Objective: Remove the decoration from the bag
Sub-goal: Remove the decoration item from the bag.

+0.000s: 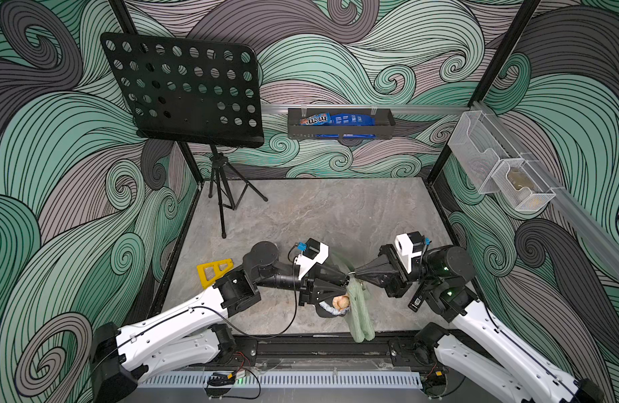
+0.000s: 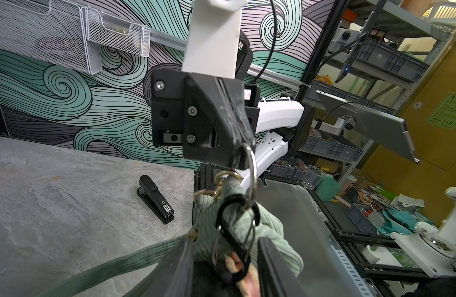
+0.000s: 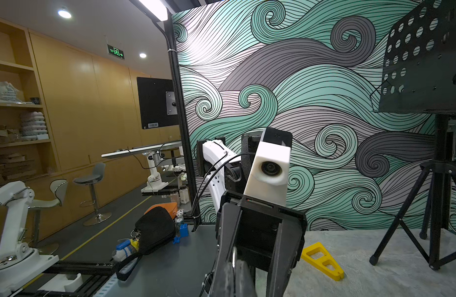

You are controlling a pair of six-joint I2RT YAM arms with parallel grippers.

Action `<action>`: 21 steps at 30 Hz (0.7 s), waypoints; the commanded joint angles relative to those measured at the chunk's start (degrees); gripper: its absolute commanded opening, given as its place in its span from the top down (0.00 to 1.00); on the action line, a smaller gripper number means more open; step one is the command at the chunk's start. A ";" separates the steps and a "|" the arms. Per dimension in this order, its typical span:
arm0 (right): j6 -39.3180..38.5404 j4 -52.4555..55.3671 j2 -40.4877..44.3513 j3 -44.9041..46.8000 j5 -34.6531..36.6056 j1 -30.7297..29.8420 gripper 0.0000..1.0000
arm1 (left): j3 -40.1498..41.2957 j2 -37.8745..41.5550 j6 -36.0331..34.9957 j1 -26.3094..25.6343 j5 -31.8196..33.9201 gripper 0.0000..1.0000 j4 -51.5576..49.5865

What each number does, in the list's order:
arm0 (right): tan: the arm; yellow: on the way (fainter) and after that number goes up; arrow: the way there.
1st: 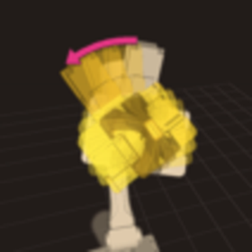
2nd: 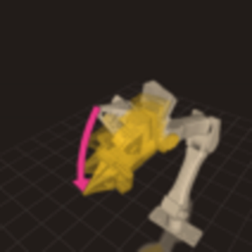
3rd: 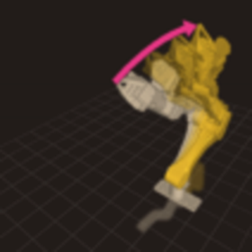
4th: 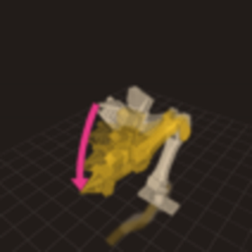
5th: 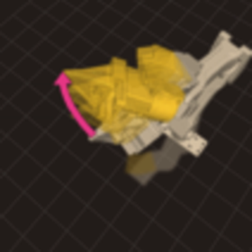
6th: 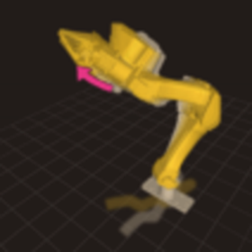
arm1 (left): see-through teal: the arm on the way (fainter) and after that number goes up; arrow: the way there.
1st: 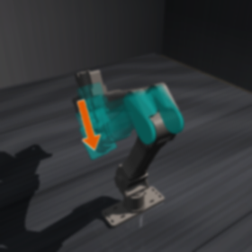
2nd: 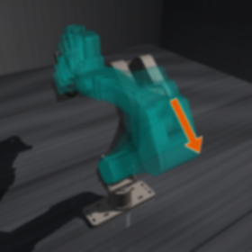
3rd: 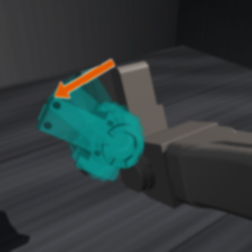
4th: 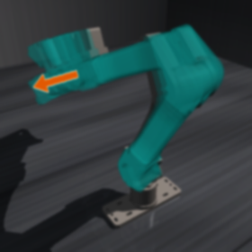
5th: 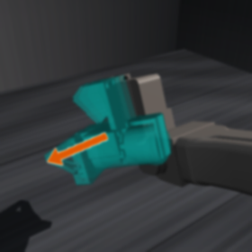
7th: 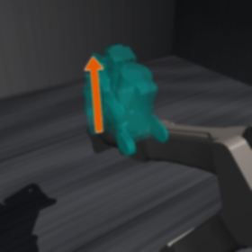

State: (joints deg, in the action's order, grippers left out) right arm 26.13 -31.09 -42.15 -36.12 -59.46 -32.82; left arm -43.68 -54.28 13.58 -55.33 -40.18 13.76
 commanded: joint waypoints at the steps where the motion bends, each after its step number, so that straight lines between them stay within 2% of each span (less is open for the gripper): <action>1: -0.03 -1.17 0.49 0.29 0.95 -0.29 1.00 | -0.56 0.39 -0.13 -0.30 -0.45 0.55 1.92; 9: -0.71 -0.99 0.06 0.74 0.54 -0.32 1.00 | -0.63 0.29 0.07 -0.30 -0.44 0.58 2.04; 16: -0.59 -0.92 0.13 0.46 0.58 -0.34 1.00 | -0.60 0.12 -0.37 -0.30 -0.50 0.70 1.45; 21: -0.82 -0.73 0.14 0.44 0.55 -0.31 1.00 | -0.96 0.07 -0.65 -0.30 -0.29 0.82 1.05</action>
State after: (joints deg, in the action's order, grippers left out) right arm 25.87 -30.61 -42.33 -35.81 -59.48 -32.82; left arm -43.68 -54.26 13.50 -55.33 -40.21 14.20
